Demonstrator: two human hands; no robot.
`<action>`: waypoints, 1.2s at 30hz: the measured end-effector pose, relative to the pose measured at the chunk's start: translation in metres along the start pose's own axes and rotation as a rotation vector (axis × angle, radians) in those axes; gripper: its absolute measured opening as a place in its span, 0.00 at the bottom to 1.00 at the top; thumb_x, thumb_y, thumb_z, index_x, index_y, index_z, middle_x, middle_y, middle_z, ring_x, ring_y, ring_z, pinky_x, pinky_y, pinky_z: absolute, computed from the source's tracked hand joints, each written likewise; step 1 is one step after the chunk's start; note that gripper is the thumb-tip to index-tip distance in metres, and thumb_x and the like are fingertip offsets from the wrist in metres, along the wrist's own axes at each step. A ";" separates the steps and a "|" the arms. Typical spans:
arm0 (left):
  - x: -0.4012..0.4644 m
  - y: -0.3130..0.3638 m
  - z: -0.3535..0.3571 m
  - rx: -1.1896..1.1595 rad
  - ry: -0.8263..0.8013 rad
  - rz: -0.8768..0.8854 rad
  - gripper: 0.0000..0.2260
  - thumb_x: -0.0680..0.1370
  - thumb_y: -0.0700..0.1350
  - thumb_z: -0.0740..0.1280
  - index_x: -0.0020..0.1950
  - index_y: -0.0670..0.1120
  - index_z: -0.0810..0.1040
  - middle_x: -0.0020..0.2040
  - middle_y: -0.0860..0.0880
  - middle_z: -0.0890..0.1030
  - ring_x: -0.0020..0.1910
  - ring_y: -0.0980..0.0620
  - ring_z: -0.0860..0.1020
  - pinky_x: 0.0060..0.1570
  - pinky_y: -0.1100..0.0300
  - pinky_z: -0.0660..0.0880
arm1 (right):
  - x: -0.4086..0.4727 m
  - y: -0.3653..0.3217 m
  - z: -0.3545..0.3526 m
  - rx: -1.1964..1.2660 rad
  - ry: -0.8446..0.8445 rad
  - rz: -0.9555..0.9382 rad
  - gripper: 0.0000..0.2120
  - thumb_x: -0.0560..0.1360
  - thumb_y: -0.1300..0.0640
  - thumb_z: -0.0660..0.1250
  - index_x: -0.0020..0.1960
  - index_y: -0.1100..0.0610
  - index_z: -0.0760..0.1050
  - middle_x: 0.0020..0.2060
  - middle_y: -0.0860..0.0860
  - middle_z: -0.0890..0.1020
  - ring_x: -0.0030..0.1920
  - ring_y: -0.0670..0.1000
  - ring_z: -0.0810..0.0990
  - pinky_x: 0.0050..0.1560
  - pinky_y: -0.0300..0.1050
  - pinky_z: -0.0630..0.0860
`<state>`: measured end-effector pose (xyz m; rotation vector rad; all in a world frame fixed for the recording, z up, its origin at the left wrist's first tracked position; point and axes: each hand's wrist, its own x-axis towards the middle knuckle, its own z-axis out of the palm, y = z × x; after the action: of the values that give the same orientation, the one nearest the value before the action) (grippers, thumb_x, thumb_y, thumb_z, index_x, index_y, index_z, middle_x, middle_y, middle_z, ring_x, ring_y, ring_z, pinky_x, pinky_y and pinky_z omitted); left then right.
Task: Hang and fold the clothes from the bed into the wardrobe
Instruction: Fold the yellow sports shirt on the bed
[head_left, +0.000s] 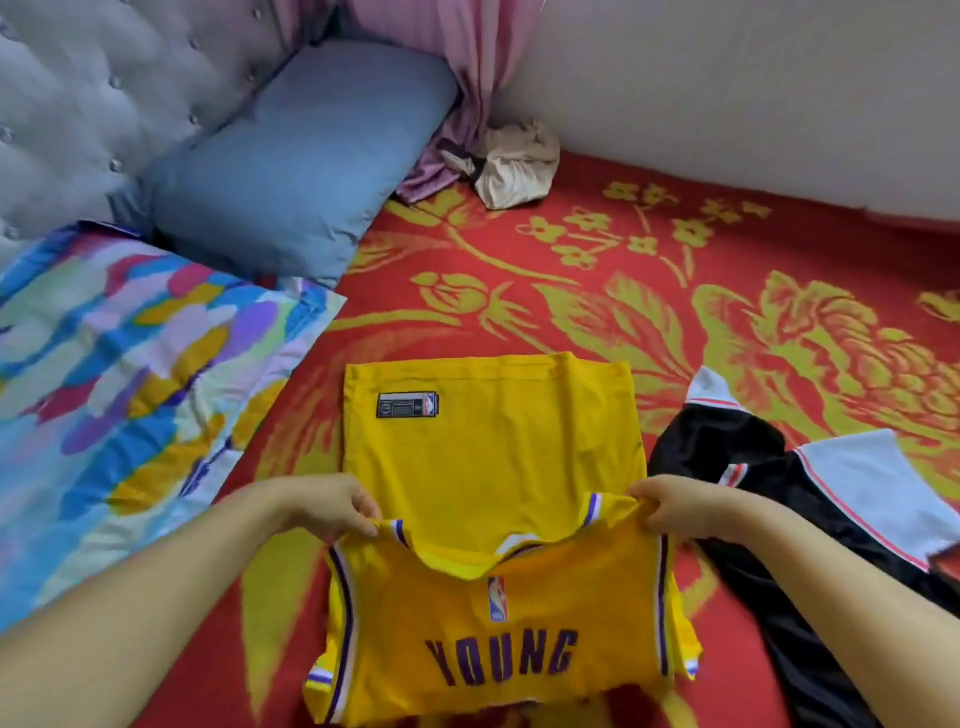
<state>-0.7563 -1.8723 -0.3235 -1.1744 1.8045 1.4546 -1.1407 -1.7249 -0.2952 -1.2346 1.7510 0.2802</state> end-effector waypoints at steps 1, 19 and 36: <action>0.012 0.009 -0.034 0.006 0.060 0.003 0.07 0.78 0.42 0.68 0.39 0.49 0.79 0.33 0.49 0.71 0.28 0.56 0.67 0.29 0.64 0.64 | 0.022 -0.010 -0.026 -0.022 0.091 0.026 0.17 0.73 0.66 0.60 0.60 0.56 0.75 0.55 0.55 0.79 0.56 0.55 0.78 0.49 0.44 0.74; 0.110 -0.073 0.106 -0.335 1.037 -0.355 0.37 0.71 0.46 0.74 0.75 0.39 0.60 0.68 0.33 0.68 0.64 0.33 0.68 0.59 0.41 0.66 | 0.106 0.035 0.119 0.020 0.741 0.418 0.33 0.77 0.53 0.65 0.77 0.53 0.55 0.76 0.54 0.56 0.76 0.54 0.56 0.68 0.66 0.61; 0.086 -0.114 0.117 -0.751 1.022 -0.183 0.13 0.81 0.48 0.62 0.51 0.39 0.79 0.45 0.42 0.80 0.46 0.42 0.77 0.43 0.50 0.69 | 0.107 0.047 0.137 0.898 0.778 0.552 0.13 0.77 0.57 0.64 0.58 0.62 0.72 0.54 0.63 0.79 0.54 0.66 0.78 0.58 0.63 0.73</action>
<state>-0.7109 -1.7904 -0.4820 -2.7617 1.5979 1.5908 -1.1089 -1.6813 -0.4669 -0.1615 2.4321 -0.7160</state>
